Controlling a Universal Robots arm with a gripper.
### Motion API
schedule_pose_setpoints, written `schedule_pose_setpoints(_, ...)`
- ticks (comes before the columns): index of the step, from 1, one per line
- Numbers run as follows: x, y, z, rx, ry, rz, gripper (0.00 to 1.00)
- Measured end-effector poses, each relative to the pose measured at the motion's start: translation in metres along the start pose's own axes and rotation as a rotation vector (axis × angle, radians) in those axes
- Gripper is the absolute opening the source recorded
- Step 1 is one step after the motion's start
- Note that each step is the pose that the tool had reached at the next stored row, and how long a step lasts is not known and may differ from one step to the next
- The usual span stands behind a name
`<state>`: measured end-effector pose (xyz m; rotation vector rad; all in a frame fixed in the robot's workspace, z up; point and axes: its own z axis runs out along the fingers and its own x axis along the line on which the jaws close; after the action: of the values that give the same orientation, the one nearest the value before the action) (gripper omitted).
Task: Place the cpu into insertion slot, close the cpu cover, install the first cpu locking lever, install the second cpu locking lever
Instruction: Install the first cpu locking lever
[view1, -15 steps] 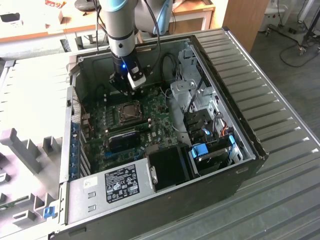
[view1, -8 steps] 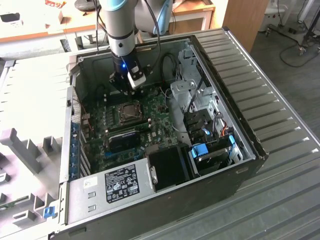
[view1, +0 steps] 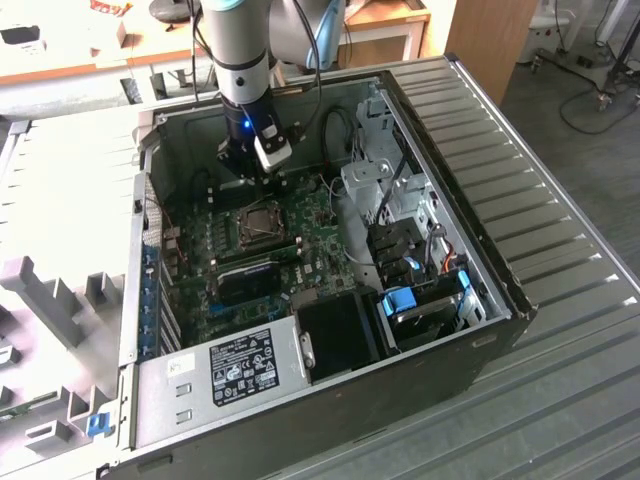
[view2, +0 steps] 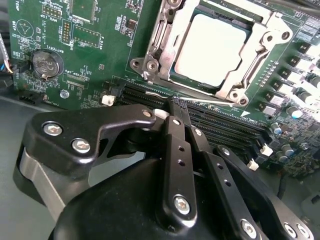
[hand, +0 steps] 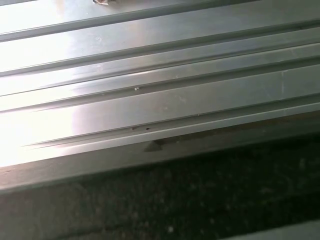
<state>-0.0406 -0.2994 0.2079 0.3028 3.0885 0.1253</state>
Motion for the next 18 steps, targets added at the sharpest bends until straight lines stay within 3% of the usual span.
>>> schedule_pose_setpoints(10,-0.0003,-0.0022,0.0008,-0.0009,-0.0054,0.000,0.10)
schedule_pose_setpoints(18,0.0000,-0.0035,0.0077,-0.0046,-0.0073,-0.001,0.10)
